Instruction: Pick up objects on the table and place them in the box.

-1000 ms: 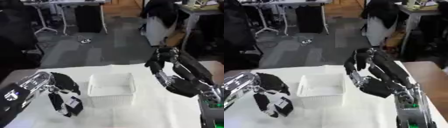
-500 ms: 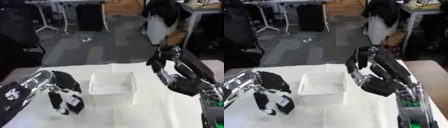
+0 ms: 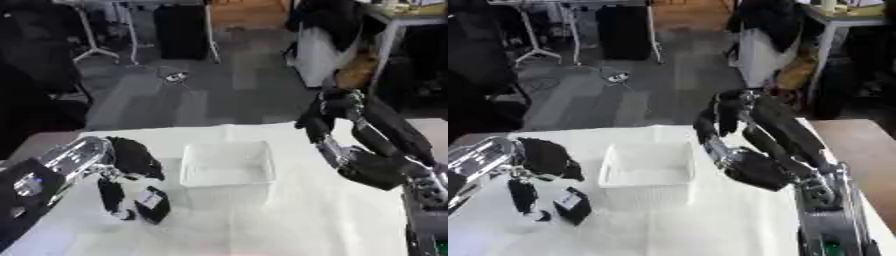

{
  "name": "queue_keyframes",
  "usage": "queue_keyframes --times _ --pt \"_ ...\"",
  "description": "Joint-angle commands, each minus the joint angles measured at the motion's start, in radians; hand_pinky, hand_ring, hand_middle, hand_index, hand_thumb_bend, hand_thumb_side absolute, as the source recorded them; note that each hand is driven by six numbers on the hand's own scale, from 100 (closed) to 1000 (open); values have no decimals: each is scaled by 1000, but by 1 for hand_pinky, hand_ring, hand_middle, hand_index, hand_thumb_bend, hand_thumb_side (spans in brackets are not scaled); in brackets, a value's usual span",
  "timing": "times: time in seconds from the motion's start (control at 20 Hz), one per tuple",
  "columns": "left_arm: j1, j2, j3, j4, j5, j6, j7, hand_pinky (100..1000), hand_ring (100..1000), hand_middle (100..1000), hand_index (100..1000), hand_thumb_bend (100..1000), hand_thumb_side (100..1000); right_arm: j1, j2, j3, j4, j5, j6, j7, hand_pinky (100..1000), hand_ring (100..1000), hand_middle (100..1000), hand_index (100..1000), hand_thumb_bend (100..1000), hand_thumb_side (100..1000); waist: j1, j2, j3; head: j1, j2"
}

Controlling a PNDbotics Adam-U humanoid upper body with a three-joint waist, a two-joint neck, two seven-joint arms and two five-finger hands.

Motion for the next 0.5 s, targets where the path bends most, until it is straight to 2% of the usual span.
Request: queue_keyframes --times 0.05,0.5 --pt "-18 24 2 -11 -13 -354 -359 888 868 926 1000 402 730 -12 -3 3 -15 -2 0 3 393 414 499 629 100 1000 1 -11 -1 12 4" --pt "-25 10 9 2 -32 -354 -359 891 866 920 1000 416 746 -13 -1 4 -16 -3 0 4 393 414 499 629 100 1000 0 -10 -4 14 4"
